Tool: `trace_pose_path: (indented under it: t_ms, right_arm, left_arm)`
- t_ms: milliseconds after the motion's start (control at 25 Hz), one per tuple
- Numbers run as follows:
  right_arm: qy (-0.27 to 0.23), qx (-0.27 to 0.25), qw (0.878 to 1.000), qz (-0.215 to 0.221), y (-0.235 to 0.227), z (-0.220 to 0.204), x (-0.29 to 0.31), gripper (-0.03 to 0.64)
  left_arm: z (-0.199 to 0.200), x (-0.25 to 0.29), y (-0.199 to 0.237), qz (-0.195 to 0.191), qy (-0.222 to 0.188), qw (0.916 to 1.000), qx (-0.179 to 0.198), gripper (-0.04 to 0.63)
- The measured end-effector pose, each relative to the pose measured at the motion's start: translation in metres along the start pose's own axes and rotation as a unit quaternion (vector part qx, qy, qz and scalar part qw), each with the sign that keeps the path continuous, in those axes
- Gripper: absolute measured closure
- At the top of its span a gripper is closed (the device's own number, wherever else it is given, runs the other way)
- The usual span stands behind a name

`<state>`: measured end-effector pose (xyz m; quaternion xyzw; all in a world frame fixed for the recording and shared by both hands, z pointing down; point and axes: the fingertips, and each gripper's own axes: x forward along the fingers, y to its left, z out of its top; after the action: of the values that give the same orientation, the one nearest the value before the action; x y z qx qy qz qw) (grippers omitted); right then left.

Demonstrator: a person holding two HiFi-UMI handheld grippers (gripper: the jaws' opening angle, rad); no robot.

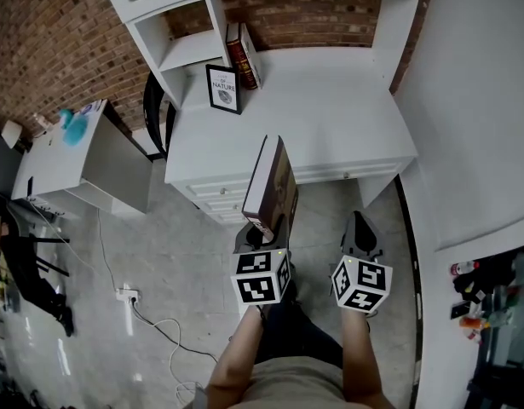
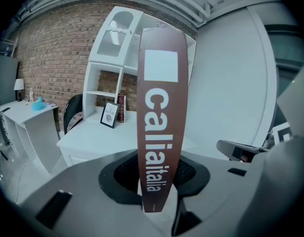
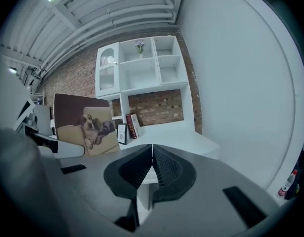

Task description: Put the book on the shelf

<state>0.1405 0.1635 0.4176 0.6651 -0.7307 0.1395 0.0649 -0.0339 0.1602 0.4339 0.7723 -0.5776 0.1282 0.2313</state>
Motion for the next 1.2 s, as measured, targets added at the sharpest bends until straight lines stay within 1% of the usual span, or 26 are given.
trace_pose_path:
  t_ms: [480,840,1200]
  right_arm:
    - [0.005,-0.003,1.0,-0.01,-0.011,0.021,0.087,0.6]
    - [0.001,-0.008,1.0,-0.009,0.003,0.051,0.162,0.6]
    - [0.01,-0.012,1.0,-0.007,0.014,0.056,0.217,0.6]
  left_arm:
    - [0.041,0.083,0.019,-0.012,0.006,0.9999,0.0,0.448]
    - [0.087,0.14,0.049,-0.017,0.003,0.9998,-0.005,0.448]
    - [0.11,0.183,0.077,-0.018,0.006,0.9997,-0.012,0.448]
